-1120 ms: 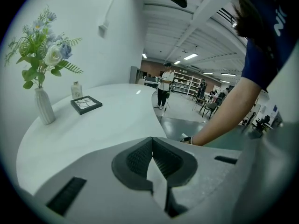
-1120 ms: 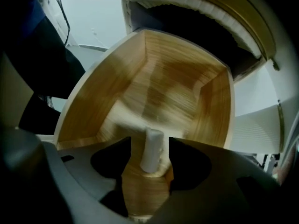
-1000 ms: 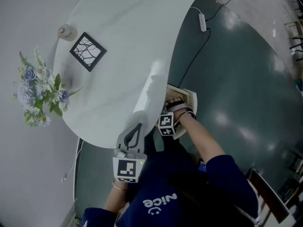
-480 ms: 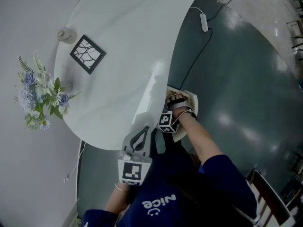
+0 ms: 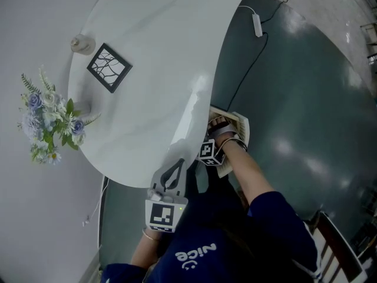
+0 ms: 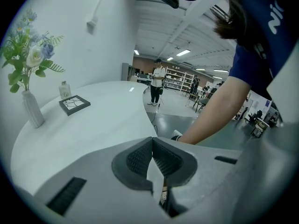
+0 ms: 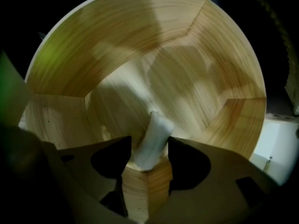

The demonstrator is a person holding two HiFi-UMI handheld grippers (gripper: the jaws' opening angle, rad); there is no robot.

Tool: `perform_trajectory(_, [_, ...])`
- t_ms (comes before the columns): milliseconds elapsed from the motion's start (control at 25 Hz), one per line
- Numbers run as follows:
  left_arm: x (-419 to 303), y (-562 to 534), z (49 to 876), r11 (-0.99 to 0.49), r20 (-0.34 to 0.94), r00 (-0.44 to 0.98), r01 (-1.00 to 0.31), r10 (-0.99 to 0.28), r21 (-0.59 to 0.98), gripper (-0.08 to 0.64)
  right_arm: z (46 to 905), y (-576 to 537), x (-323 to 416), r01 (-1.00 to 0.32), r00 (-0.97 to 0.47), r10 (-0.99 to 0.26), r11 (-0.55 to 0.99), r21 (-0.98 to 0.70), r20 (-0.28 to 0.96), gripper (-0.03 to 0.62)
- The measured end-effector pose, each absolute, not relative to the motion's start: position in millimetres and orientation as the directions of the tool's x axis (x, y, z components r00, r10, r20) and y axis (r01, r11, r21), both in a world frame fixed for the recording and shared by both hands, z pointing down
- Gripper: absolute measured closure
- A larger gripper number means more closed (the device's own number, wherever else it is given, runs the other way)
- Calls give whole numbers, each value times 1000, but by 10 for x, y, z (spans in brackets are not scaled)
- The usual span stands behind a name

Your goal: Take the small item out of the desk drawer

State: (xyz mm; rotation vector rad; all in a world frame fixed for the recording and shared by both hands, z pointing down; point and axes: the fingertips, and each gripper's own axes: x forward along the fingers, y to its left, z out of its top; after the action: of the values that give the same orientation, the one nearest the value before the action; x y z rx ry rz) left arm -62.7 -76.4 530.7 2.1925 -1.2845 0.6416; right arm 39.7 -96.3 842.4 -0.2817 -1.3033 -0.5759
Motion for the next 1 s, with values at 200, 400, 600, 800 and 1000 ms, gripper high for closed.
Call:
perform_trajectory(200, [-726, -745, 5355, -389, 643, 418, -900, -642, 196, 557, 8486, -938, 433, 551, 172, -225, 829, 96, 959, 339])
perform_trajectory(400, [-819, -724, 5389, -367, 653, 403, -908, -641, 201, 557, 8515, -876, 458, 542, 188, -172, 840, 44, 967, 388])
perform_trajectory(600, [-828, -708, 5398, -359, 655, 401, -910, -640, 206, 557, 8538, -822, 458, 563, 182, -158, 826, 29, 970, 439])
perform_trajectory(800, [-817, -685, 5398, -371, 650, 408, -906, -641, 203, 557, 8483, -837, 366, 587, 137, -189, 806, 74, 972, 454])
perform_trajectory(1000, [-813, -718, 5349, -372, 633, 411, -906, -656, 204, 557, 8308, -844, 284, 603, 96, -200, 791, 103, 975, 454])
